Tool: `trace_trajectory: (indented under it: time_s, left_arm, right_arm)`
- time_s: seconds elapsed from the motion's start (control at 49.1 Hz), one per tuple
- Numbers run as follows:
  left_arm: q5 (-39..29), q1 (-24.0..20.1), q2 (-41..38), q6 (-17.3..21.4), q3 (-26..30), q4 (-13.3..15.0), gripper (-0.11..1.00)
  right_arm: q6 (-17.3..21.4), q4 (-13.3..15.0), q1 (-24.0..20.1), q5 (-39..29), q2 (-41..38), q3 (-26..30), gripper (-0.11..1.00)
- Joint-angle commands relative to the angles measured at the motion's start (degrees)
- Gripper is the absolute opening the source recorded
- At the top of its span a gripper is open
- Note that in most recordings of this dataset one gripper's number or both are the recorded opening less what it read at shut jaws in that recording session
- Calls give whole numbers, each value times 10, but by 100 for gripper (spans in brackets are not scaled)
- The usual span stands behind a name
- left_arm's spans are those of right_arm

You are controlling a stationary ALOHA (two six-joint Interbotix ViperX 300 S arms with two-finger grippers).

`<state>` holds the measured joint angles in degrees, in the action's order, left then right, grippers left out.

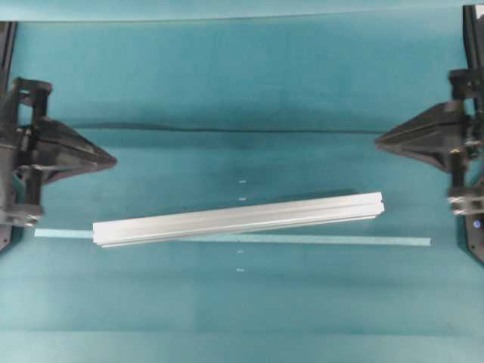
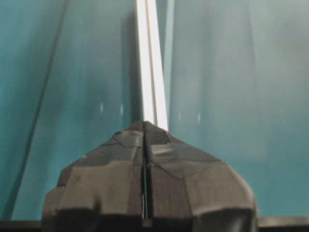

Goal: Lift the metal rail with both hands.
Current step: 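Move both grippers down over the two ends of the silver rail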

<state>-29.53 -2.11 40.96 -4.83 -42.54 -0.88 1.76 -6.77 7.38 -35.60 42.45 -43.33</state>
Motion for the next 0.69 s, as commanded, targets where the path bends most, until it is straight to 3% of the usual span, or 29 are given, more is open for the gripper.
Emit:
trace_trajectory:
  time_s: [0.0, 0.203, 0.509, 0.671]
  left_arm:
    - [-24, 1, -26, -3, 29, -1, -5]
    - [-77, 5, -86, -11, 61, -1, -5]
    - [-105, 11, -134, -15, 79, -3, -3]
    - [-107, 25, -150, -17, 81, -3, 12]
  right_arm:
    - [-2, 2, 1, -55, -45, 35, -3]
    - [-31, 4, -6, -151, -145, 93, -3]
    - [-145, 9, -10, -214, -245, 143, 0]
    - [-177, 9, -10, -215, -274, 149, 11]
